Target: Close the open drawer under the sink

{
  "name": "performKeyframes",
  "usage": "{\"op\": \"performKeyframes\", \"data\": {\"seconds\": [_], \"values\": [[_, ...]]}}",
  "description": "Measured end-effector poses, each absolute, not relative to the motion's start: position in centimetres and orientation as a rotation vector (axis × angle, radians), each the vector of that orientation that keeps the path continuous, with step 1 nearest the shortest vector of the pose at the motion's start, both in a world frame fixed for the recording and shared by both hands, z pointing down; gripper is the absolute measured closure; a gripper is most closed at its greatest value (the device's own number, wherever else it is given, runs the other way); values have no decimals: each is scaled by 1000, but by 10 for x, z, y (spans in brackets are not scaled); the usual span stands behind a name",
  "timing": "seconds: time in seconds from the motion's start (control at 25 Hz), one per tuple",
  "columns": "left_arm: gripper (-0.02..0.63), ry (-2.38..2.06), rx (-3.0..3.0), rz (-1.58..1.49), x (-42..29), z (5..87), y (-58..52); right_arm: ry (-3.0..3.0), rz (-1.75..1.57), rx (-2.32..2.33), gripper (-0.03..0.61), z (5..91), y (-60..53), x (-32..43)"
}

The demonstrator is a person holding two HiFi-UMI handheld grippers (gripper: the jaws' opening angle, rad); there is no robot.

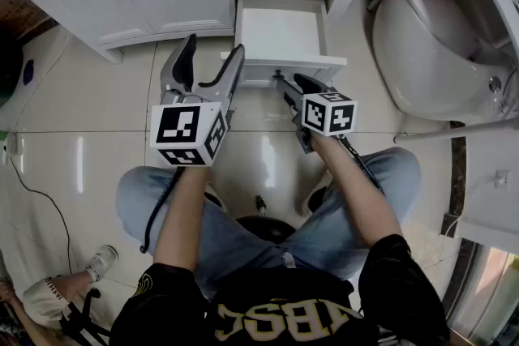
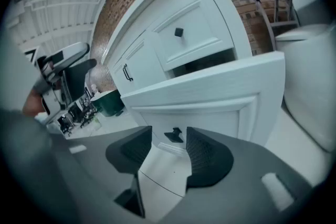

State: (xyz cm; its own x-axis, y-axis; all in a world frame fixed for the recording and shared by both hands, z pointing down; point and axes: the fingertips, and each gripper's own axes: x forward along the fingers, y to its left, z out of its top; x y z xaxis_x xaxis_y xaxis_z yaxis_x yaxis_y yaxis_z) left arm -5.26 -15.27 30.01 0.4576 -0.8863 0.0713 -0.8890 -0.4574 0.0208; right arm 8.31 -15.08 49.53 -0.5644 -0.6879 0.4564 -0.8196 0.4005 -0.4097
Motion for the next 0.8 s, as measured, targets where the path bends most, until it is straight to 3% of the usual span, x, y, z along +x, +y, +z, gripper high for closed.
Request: {"op": "performKeyframes", "data": {"seconds": [0.2, 0.28, 0.8], "values": [[272, -1581, 2628, 71, -45, 308, -171, -2373, 1400, 1389, 434, 521, -171, 83], [272, -1579, 2614, 74, -45, 312, -178, -2352, 1477, 1381, 428, 526, -177, 80], [273, -1541, 2556, 114, -57, 344, -229, -2319, 1322, 1537, 420, 525, -258, 81]]}}
